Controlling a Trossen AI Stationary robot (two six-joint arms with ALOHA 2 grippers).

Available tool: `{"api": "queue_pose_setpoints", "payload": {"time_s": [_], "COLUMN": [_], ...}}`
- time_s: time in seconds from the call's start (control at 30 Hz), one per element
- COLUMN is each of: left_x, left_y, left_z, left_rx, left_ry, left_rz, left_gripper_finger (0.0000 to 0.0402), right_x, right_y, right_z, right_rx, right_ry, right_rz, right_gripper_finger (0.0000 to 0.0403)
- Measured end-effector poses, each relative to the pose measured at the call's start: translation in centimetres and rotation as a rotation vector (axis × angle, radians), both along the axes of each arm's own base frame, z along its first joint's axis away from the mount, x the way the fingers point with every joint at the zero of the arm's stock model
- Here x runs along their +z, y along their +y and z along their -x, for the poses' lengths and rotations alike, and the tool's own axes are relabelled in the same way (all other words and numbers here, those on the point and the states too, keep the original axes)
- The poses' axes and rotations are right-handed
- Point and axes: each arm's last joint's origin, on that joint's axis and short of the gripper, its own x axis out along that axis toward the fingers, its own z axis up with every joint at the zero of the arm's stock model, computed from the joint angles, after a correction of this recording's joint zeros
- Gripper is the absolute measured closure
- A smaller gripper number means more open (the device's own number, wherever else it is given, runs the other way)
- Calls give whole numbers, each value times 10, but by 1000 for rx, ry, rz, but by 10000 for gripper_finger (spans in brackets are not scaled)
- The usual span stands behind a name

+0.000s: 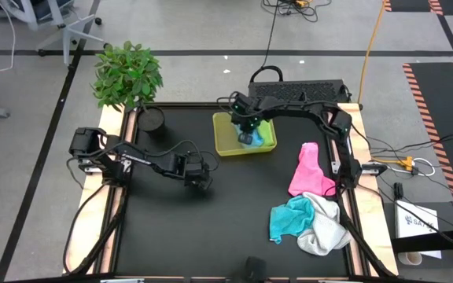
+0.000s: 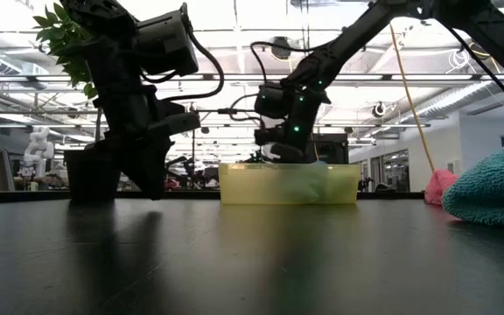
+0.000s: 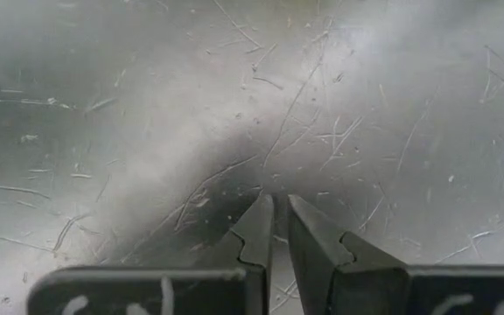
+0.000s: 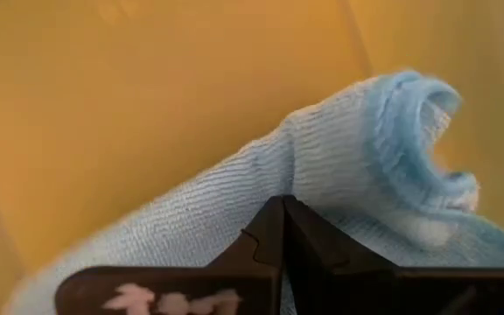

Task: Fold microfiber towels
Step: Put the left blue microfiber cloth into the bin

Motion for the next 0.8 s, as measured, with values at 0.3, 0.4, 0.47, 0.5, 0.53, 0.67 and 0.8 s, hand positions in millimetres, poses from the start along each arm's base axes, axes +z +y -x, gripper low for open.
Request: {"api": "queue_pose_setpoints", "payload": {"time_s": [0.3,0.4,0.47,0.5,0.53,0.67,0.8], "left_x": [0,0,0,0,0,0,0], "left_y": [0,0,0,0,0,0,0], "left_z": [0,0,0,0,0,0,0], "left_rx": [-1,-5,-6,-6,-6,-6,-6], "left_ry": [1,2,3,3,3,3,3], "left_rz": [0,0,1,1,1,1,1], "left_gripper_finger": [366,366,366,366,366,366,366], "right_x": [12,27,39,44,51,76,93], "right_y": [-2,0,4,6,8,18,29], "right_z": [16,17,19,21,23,37,51], "right_rx": [-28,-29,-24,-22,-21,-27,-26], "right_ry": [118,77,55,52,49,26,26], "right_rz": [56,78,84,85,86,16,-62], "right_gripper_finger": [403,403,403,403,403,403,403]}}
